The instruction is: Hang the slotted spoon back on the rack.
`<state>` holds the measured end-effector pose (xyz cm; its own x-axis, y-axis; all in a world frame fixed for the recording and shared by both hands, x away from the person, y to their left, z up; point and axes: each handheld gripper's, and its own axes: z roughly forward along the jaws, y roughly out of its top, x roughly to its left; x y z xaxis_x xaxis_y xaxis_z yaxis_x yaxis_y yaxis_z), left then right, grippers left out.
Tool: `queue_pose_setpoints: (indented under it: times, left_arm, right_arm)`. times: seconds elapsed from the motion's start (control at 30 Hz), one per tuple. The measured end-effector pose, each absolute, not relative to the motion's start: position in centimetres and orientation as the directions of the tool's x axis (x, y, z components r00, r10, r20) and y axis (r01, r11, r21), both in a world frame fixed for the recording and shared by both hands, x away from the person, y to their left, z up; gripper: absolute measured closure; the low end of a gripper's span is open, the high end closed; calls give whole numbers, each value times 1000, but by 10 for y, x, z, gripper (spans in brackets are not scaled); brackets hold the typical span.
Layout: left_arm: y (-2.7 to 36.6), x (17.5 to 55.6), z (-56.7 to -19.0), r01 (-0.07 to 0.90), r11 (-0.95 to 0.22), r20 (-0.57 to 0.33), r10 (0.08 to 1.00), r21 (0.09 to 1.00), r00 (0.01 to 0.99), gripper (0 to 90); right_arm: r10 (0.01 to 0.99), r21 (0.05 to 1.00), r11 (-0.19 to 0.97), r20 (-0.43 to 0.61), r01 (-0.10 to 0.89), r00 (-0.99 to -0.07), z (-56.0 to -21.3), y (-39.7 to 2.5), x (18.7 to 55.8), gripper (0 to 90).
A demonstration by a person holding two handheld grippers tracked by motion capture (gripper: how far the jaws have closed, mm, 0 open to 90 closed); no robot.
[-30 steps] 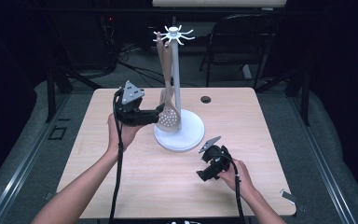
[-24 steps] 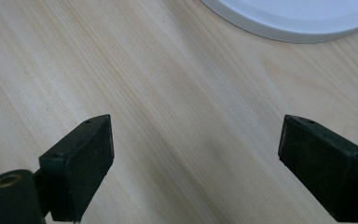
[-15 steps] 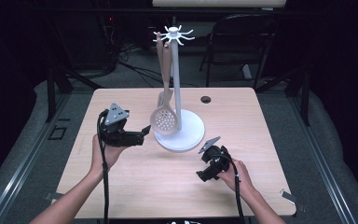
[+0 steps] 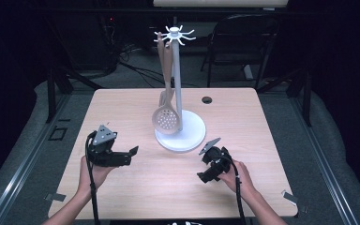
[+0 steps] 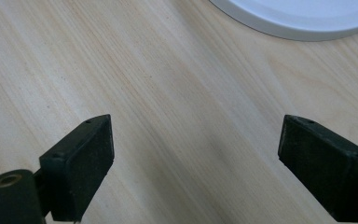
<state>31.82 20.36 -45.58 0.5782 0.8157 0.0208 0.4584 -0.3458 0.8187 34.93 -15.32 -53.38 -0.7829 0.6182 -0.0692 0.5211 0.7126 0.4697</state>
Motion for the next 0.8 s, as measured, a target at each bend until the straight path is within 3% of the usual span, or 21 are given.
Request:
queue_pose_setpoints:
  times: [0.8]
  left_arm:
    - [218, 304, -511, 573, -387, -15, 820, 722, 573, 77]
  right_arm:
    - [600, 459, 733, -88, 503, -795, -534, -152, 348, 99]
